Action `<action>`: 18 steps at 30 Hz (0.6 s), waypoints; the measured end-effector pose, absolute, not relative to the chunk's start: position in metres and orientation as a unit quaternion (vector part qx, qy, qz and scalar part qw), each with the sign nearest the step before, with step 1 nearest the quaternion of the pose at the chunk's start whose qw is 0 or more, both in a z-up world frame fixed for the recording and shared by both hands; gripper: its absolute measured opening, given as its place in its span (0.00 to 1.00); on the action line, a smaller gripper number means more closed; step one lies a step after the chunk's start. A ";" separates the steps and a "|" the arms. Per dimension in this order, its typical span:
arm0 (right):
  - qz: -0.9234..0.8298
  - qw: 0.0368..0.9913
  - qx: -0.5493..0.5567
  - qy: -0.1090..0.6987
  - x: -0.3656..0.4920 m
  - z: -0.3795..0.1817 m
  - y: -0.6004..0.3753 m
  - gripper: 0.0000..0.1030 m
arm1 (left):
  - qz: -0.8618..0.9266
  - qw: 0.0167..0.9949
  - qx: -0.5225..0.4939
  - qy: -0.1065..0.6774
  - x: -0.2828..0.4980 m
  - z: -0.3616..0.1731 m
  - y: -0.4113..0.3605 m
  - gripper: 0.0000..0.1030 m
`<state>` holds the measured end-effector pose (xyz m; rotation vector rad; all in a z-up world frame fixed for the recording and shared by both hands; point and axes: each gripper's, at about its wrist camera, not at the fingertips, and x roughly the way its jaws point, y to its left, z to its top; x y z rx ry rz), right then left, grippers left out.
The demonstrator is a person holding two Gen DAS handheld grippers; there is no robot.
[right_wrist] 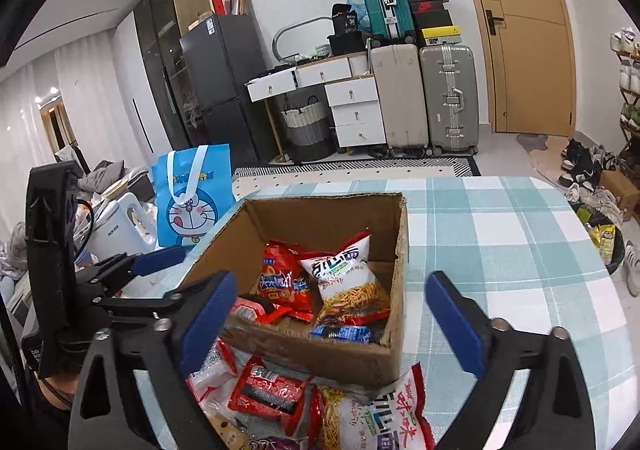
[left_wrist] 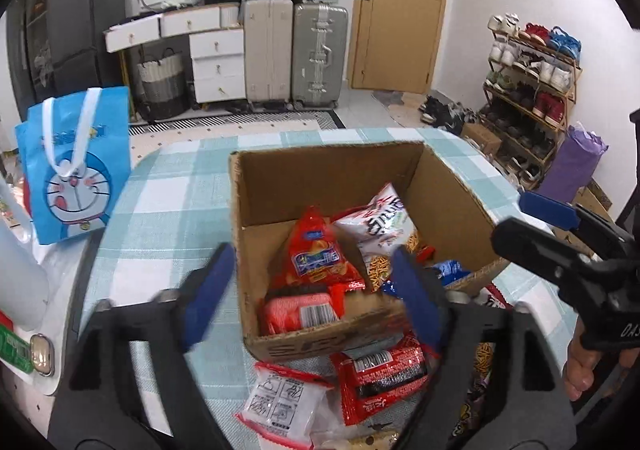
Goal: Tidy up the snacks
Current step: 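Open both tools to release the packs into the box, then withdraw both tools from the box back toward the remaining snacks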
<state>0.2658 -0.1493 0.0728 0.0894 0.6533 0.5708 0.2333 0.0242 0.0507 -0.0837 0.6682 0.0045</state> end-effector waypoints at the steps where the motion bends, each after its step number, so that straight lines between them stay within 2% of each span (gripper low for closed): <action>1: 0.277 0.907 0.045 0.313 0.263 0.074 -0.152 0.98 | 0.004 0.945 -0.040 0.324 0.230 0.054 0.024 0.82; 5: 0.275 0.907 0.049 0.314 0.254 0.076 -0.163 0.99 | -0.001 0.944 -0.043 0.327 0.212 0.060 0.024 0.87; 8: 0.274 0.908 0.048 0.314 0.243 0.076 -0.169 0.99 | 0.014 0.946 -0.038 0.320 0.194 0.063 0.026 0.99; 18: 0.270 0.908 0.022 0.318 0.201 0.067 -0.179 0.99 | 0.017 0.949 -0.037 0.313 0.129 0.060 0.031 0.99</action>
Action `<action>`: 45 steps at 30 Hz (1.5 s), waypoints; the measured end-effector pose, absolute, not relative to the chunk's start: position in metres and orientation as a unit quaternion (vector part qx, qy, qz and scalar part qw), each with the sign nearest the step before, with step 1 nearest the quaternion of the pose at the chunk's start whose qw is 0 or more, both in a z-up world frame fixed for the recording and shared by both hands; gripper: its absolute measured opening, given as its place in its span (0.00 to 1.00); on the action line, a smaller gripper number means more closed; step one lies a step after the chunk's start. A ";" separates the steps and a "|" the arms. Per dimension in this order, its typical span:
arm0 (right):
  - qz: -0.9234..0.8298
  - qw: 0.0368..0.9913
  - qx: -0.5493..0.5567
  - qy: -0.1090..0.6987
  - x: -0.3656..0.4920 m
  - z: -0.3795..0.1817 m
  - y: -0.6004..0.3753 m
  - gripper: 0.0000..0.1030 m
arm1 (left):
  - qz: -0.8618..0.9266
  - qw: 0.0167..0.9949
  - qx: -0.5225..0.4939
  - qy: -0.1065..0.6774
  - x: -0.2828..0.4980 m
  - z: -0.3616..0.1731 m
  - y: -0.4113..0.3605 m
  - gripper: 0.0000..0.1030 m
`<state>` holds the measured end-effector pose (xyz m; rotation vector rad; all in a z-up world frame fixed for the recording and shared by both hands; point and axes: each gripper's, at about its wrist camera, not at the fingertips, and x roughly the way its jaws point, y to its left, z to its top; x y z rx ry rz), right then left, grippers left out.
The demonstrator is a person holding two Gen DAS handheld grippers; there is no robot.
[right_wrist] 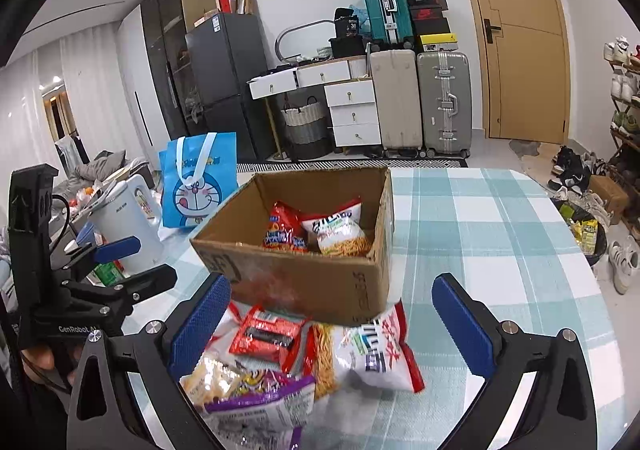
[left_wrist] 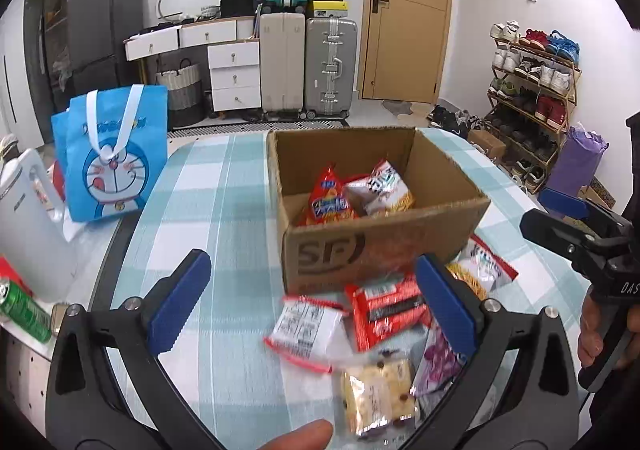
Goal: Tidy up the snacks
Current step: 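Withdraw both tools from the box back toward the remaining snacks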
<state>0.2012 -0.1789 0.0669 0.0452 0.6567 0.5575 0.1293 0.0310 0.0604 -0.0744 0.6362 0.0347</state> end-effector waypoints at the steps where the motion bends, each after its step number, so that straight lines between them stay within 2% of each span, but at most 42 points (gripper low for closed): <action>1: 0.269 0.908 0.023 0.321 0.198 0.065 -0.181 0.99 | 0.017 0.949 -0.036 0.314 0.125 0.059 0.032 0.99; 18: 0.230 0.910 0.015 0.344 0.159 0.046 -0.209 0.99 | 0.012 0.947 -0.038 0.319 0.074 0.043 0.024 0.99; 27: 0.248 0.900 0.027 0.359 0.161 0.028 -0.204 0.99 | 0.015 0.941 -0.029 0.336 0.073 0.025 0.019 0.99; 45: 0.310 0.862 -0.036 0.401 0.146 0.009 -0.162 0.99 | 0.002 0.925 -0.011 0.379 0.087 -0.003 0.011 0.99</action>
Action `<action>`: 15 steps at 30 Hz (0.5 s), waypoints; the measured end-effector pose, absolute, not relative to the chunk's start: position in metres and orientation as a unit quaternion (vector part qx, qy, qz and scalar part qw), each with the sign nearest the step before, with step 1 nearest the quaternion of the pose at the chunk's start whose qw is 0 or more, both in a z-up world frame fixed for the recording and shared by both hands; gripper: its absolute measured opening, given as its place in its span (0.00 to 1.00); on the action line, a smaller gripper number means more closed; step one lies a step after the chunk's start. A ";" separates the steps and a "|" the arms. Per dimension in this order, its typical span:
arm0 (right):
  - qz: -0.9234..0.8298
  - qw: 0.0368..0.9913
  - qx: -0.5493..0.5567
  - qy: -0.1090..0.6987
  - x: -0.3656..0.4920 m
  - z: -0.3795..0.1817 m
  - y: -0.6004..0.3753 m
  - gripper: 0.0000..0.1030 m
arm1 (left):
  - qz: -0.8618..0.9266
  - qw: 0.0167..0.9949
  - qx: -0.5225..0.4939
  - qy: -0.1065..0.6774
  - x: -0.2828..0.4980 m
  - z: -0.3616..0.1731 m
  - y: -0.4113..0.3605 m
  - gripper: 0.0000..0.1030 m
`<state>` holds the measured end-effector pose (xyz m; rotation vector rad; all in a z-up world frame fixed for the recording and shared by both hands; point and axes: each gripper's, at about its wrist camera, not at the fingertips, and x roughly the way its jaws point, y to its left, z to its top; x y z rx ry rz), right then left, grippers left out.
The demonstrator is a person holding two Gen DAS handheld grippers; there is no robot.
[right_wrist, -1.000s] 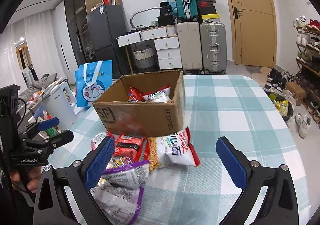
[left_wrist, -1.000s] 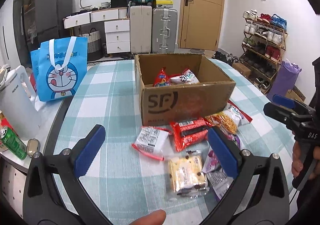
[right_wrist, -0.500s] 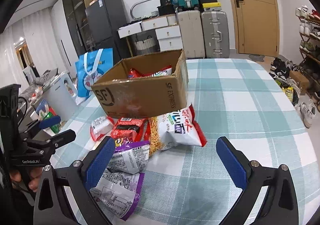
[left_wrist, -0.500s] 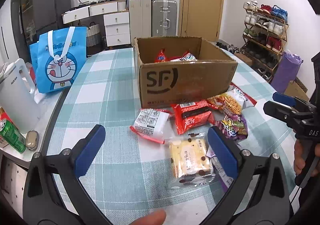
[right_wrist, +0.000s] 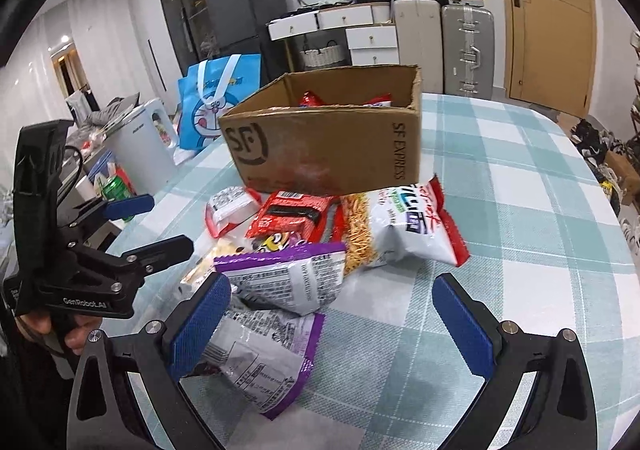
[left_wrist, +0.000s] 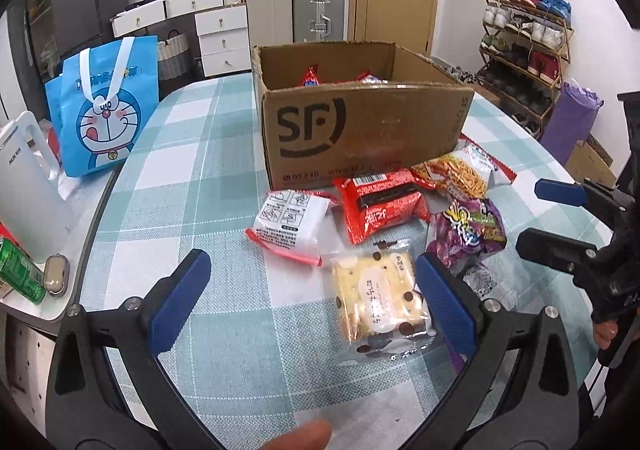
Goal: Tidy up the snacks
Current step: 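Withdraw both tools from the box back toward the remaining snacks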
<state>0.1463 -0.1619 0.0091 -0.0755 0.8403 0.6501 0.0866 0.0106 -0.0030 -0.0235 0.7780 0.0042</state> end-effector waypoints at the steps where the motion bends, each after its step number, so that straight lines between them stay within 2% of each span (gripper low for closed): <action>1: 0.314 0.859 -0.039 0.402 0.145 0.009 -0.159 0.99 | 0.003 0.925 -0.008 0.381 0.087 -0.004 0.010 0.99; 15: 0.344 0.821 -0.051 0.452 0.134 -0.016 -0.130 0.99 | 0.005 0.923 -0.012 0.384 0.085 -0.005 0.019 0.99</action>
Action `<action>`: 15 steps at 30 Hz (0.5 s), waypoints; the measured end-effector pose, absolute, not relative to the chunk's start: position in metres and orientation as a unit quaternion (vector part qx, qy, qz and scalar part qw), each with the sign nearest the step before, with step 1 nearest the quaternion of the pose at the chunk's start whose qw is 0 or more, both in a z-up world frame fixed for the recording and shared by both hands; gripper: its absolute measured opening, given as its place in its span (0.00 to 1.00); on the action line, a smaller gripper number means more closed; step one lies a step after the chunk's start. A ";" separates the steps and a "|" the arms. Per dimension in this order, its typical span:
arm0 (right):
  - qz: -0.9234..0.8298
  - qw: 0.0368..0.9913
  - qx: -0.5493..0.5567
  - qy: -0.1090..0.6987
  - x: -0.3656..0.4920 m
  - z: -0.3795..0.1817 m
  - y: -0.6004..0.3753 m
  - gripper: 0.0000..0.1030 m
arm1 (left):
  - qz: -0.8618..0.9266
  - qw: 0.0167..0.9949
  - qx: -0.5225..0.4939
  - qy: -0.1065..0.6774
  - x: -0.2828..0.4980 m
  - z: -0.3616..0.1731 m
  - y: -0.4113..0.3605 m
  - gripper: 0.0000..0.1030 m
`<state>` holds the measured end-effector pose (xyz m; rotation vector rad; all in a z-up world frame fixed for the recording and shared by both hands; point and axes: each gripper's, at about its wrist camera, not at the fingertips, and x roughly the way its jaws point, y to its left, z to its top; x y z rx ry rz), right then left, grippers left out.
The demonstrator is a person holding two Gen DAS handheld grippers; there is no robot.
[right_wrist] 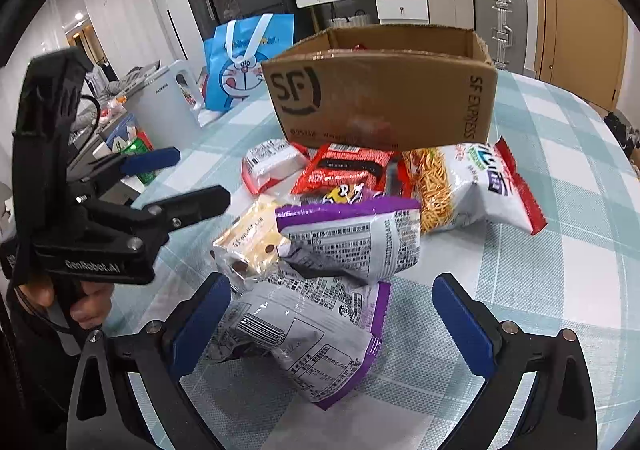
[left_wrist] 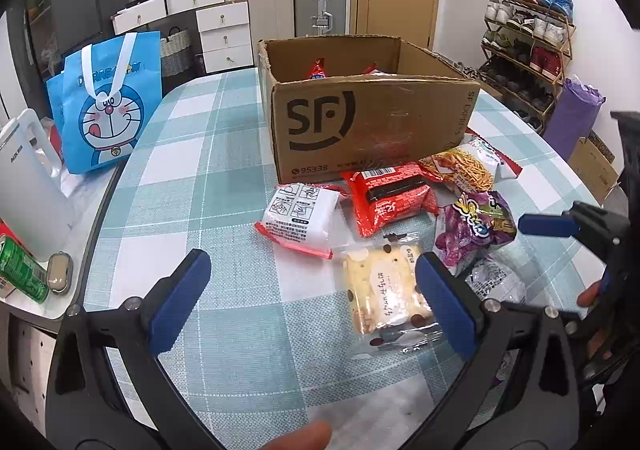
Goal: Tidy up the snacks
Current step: 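Withdraw both tools from the box back toward the remaining snacks, then grasp purple-white snack bag with right tool while left tool grasps cream cookie pack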
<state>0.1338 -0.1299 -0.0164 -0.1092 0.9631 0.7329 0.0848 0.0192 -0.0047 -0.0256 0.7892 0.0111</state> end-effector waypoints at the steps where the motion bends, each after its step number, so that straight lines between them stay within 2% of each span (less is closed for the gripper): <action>1: 0.345 0.818 -0.049 0.457 0.135 -0.019 -0.130 0.99 | 0.006 0.923 -0.015 0.384 0.085 -0.005 0.021 0.99; 15: 0.355 0.789 -0.073 0.496 0.137 -0.028 -0.137 0.99 | 0.004 0.921 -0.012 0.389 0.086 -0.008 0.019 0.99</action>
